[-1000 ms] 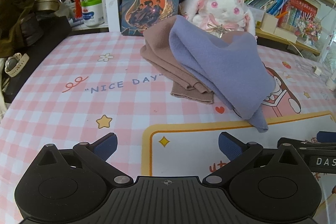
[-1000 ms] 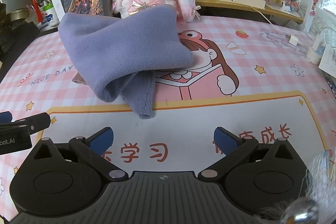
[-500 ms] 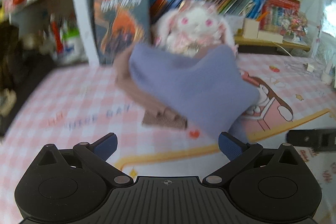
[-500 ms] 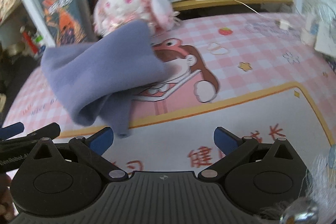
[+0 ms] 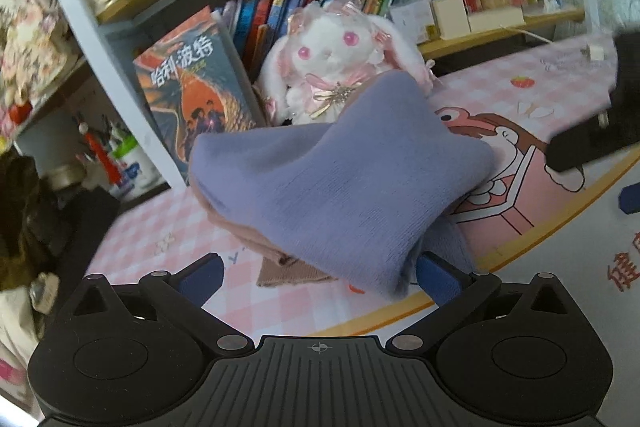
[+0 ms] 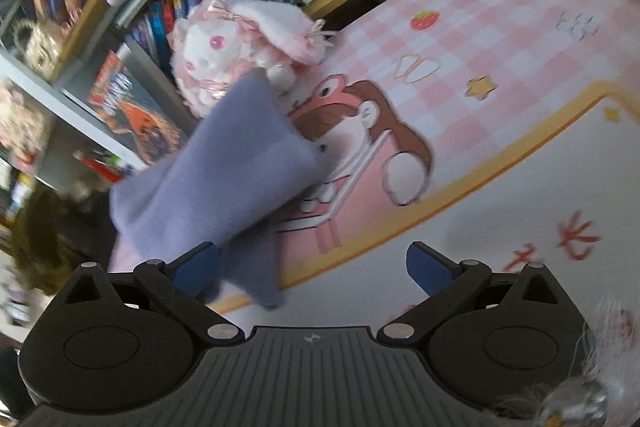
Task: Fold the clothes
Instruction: 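Grasp the sweater with both grippers and lift it off the table, then shake the lifted sweater out and lay it down with both grippers, then grasp the lavender sleeve with the left gripper and pull it outward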
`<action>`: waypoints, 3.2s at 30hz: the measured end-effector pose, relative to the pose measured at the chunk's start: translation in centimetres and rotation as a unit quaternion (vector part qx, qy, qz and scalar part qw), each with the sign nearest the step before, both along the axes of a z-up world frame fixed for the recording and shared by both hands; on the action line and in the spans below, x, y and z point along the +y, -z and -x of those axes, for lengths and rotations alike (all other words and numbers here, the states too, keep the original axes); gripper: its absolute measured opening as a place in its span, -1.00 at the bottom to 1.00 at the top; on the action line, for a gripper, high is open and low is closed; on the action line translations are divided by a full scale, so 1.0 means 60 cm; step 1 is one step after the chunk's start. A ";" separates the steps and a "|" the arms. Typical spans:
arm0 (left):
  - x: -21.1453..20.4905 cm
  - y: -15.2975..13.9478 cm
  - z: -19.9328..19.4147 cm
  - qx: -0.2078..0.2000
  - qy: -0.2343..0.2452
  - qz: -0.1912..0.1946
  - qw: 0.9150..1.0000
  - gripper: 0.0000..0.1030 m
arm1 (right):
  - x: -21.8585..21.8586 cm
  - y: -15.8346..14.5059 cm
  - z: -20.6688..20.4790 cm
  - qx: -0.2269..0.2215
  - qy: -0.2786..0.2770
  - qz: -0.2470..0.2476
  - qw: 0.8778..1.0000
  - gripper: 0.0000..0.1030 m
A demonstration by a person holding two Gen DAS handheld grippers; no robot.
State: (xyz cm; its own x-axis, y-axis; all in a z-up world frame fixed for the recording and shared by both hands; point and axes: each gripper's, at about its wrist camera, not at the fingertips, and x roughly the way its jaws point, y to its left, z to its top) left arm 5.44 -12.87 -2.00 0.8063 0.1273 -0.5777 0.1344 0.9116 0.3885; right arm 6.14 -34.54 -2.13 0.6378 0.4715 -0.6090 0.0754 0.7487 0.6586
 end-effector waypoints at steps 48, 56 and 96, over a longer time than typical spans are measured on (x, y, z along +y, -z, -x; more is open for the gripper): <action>0.087 -0.268 0.077 -0.081 0.204 0.415 0.883 -0.71 | -0.045 -0.406 -0.109 -0.287 -0.083 -0.293 0.908 -0.87; 0.190 -0.031 0.046 0.108 0.001 0.359 0.927 -0.73 | 0.174 -0.118 -0.161 0.002 -0.107 -0.126 0.986 -0.87; 0.083 -0.042 0.033 0.100 0.082 0.245 0.961 0.30 | -0.003 0.008 0.096 0.018 0.024 0.237 0.971 -0.04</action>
State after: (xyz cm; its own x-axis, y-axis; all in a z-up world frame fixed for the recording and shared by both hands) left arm 3.45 -7.88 0.51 0.6583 -0.3194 -0.6817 0.3197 0.9384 -0.1310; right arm 0.37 -34.69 -2.59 0.6260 0.1038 -0.7729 0.1338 0.9621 0.2375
